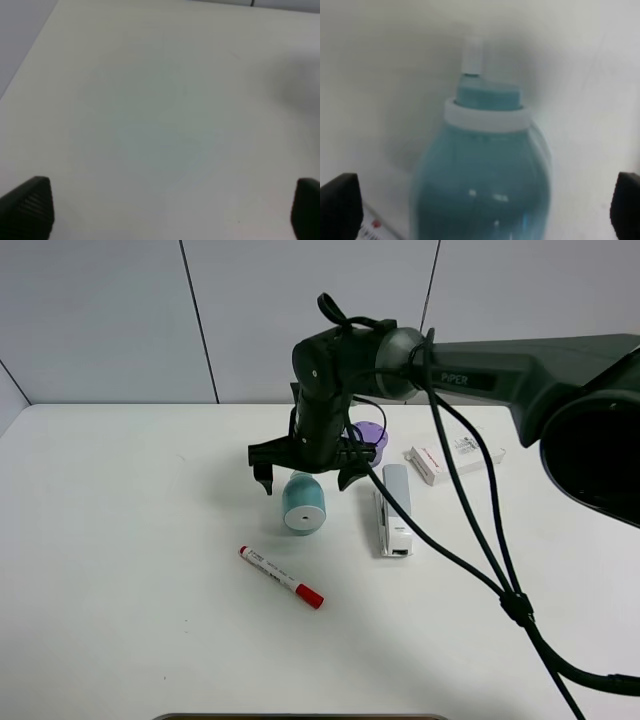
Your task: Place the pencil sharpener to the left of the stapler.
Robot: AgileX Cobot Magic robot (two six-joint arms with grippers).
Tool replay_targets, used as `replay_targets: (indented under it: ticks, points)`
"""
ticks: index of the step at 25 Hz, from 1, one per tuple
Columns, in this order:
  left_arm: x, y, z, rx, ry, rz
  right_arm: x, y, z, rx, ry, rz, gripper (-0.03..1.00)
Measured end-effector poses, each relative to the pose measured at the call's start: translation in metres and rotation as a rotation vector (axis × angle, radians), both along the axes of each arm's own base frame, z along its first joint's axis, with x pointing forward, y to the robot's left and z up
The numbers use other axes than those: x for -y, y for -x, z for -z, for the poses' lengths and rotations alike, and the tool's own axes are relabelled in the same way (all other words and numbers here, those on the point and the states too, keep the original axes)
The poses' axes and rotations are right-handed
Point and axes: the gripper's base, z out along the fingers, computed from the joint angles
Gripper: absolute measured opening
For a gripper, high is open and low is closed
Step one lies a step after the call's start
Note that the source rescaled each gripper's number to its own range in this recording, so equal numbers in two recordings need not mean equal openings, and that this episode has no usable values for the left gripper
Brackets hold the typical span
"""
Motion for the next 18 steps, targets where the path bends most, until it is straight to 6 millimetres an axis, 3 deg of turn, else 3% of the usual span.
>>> replay_targets:
  ticks: [12, 18]
  points:
    - [0.0, 0.0, 0.0, 0.0, 0.0, 0.0, 0.023, 0.021, -0.12, 0.256, -0.092, -0.057, 1.0]
    - [0.0, 0.0, 0.0, 0.0, 0.0, 0.0, 0.054, 0.026, -0.153, 0.281, -0.063, -0.065, 1.0]
